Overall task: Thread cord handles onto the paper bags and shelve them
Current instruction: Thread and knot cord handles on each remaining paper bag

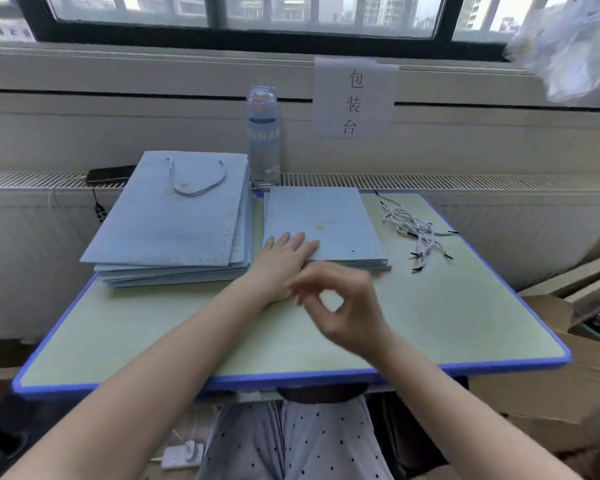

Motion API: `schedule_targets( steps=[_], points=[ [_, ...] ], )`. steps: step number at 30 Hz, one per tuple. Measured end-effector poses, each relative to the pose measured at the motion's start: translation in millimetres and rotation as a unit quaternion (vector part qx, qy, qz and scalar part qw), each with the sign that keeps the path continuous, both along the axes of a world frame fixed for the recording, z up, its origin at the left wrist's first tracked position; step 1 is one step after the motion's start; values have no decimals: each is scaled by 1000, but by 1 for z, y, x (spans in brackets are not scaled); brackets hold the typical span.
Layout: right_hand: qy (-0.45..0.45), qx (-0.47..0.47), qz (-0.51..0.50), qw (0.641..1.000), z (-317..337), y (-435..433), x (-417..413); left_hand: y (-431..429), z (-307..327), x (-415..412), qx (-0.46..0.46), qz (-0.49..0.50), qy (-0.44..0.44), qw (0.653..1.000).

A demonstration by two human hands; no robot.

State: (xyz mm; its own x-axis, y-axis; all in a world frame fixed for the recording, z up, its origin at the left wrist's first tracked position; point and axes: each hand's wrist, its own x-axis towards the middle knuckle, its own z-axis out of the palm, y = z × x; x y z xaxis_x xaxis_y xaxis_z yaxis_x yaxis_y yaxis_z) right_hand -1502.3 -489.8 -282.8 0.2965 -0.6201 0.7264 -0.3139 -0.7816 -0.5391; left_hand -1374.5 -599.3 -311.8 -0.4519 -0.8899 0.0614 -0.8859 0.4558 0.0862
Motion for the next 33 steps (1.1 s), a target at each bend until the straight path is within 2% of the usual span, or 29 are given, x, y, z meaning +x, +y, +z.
schedule_targets(
  steps=[3,5,8,11,14,16,21,24,26,29,31,33],
  points=[
    [108,21,114,987,-42,53,18,19,2,7,-2,4,50,999],
    [199,-23,131,971,-65,70,21,36,4,10,-16,4,60,998],
    [262,-23,146,954,-83,82,20,64,3,14,-58,-7,109,992],
    [316,99,164,929,-107,87,18,102,2,20,-107,-59,276,953],
    [436,220,141,861,-137,84,11,148,-12,25,-145,-131,365,910],
    [486,247,138,827,-155,87,8,175,-30,28,-151,-139,383,901],
    [553,241,150,783,-179,98,12,202,-81,42,-251,-151,344,892],
    [567,221,138,781,-189,100,15,212,-108,51,-200,-130,323,916],
    [571,211,126,784,-197,101,17,217,-130,57,-121,-90,310,939],
    [568,201,121,789,-204,101,22,222,-157,61,-11,-11,328,945],
    [504,228,122,824,-204,99,24,224,-166,62,51,33,337,940],
    [394,259,118,874,-195,93,22,226,-165,61,112,76,380,915]
  ],
)
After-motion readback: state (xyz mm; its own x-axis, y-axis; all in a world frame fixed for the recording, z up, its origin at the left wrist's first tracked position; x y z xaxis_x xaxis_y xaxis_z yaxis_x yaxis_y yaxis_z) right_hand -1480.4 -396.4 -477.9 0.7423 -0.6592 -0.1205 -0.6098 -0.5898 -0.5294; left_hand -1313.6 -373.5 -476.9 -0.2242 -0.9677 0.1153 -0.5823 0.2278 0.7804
